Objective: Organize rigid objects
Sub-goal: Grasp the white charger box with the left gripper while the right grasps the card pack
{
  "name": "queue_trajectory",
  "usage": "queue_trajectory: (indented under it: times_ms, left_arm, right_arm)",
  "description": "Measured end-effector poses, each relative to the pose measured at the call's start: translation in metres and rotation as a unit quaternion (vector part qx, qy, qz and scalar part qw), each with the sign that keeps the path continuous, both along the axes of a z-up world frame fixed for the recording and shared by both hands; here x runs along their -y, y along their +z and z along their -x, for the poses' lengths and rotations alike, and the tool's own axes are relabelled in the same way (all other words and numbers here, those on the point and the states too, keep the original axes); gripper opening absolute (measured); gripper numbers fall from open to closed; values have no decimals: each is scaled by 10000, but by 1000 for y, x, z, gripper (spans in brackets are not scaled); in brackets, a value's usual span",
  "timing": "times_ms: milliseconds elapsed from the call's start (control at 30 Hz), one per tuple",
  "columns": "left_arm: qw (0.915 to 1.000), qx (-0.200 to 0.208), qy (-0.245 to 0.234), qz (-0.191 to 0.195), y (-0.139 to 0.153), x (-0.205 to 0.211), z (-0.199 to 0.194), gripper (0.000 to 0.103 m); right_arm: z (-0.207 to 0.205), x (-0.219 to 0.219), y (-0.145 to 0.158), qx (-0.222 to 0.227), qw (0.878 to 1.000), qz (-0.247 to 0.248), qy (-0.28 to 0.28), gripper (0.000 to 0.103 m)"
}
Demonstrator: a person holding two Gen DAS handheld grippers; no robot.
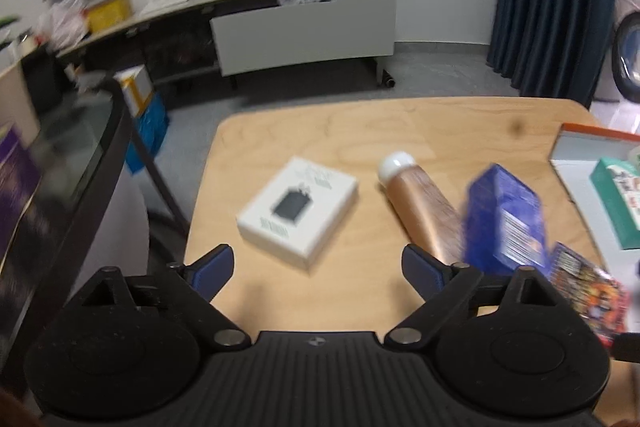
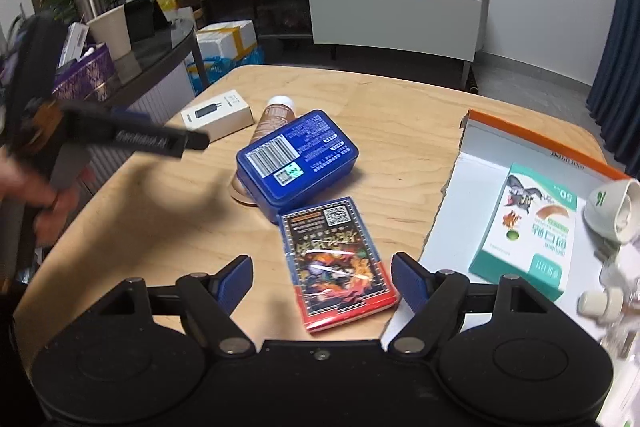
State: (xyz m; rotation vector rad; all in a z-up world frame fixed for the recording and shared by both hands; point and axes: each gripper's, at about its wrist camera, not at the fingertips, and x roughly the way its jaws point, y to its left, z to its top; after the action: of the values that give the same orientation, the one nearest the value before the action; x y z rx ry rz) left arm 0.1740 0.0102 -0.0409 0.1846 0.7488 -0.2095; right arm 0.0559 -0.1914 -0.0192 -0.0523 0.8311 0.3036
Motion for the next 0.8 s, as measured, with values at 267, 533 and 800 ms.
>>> queue_trajectory:
  times_ms: [267, 533, 800]
  left_arm:
    - [9969, -100, -535, -563, -26, 3, -54, 96]
    - [9978, -301, -583, 123, -27, -2, -58, 60]
    - [9987, -294, -99, 399, -9, -2, -10, 60]
  right_arm:
    - [-13, 8, -5, -120, 9998, 34, 160, 95]
    - [-30, 3, -20, -394, 9980, 196, 451, 96]
    - [-45, -9, -33, -594, 9963, 423, 461, 99]
